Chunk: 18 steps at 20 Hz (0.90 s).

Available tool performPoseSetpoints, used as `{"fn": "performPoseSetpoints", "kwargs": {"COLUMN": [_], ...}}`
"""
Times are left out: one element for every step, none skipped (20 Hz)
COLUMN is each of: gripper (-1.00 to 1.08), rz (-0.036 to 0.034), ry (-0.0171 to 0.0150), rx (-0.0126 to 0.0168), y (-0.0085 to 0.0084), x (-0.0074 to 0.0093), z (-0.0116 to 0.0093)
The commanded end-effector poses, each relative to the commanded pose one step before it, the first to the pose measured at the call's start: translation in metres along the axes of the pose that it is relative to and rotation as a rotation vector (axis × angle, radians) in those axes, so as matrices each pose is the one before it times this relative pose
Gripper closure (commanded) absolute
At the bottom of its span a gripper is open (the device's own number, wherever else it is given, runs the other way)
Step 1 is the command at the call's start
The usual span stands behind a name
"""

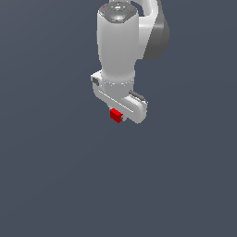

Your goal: Pick up the red cube and move it to a goal position.

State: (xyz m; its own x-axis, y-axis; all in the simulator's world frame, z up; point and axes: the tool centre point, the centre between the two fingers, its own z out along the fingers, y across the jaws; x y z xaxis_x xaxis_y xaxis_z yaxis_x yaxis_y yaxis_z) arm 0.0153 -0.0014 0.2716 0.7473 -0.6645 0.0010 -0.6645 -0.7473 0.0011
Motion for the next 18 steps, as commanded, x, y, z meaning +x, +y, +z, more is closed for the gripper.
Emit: {"fn": "performPoseSetpoints", "kwargs": {"gripper": [1.08,1.08,1.08,1.08,1.08,1.08,1.08,1.08,1.08,1.08,1.08,1.08,1.08,1.08,1.08,1.08,1.08,1.08], "rz": [0.00009,0.00000,0.00000,-0.00062,0.00000,0.00000,0.00000,-0.00051,0.00000,0.00000,0.00000,-0.00053,0.00000,0.00000,0.00000,0.00000,0.00000,-0.00047], "ry": [-0.00020,0.00000,0.00000,0.00024,0.00000,0.00000,0.00000,-0.00029,0.00000,0.00000,0.00000,-0.00026,0.00000,0.00000,0.00000,0.00000,0.00000,-0.00030], "rx": [-0.00049,0.00000,0.00000,0.00017,0.00000,0.00000,0.00000,0.00036,0.00000,0.00000,0.00000,0.00036,0.00000,0.00000,0.00000,0.00000,0.00000,0.00041], "y": [-0.00393,-0.00171,-0.00171,-0.00190,-0.00161,-0.00157,-0.00153,-0.00161,-0.00143,-0.00135,-0.00125,-0.00128,-0.00108,-0.00100,-0.00094,-0.00087,-0.00080,-0.00080], "x": [0.00374,0.00162,0.00161,0.00123,0.00152,0.00148,0.00145,0.00130,0.00136,0.00128,0.00119,0.00098,0.00103,0.00096,0.00090,0.00083,0.00077,0.00062], "z": [-0.02584,-0.00987,-0.00968,-0.00946,-0.00887,-0.00850,-0.00815,-0.00782,-0.00735,-0.00680,-0.00626,-0.00576,-0.00524,-0.00476,-0.00430,-0.00386,-0.00349,-0.00318]}}
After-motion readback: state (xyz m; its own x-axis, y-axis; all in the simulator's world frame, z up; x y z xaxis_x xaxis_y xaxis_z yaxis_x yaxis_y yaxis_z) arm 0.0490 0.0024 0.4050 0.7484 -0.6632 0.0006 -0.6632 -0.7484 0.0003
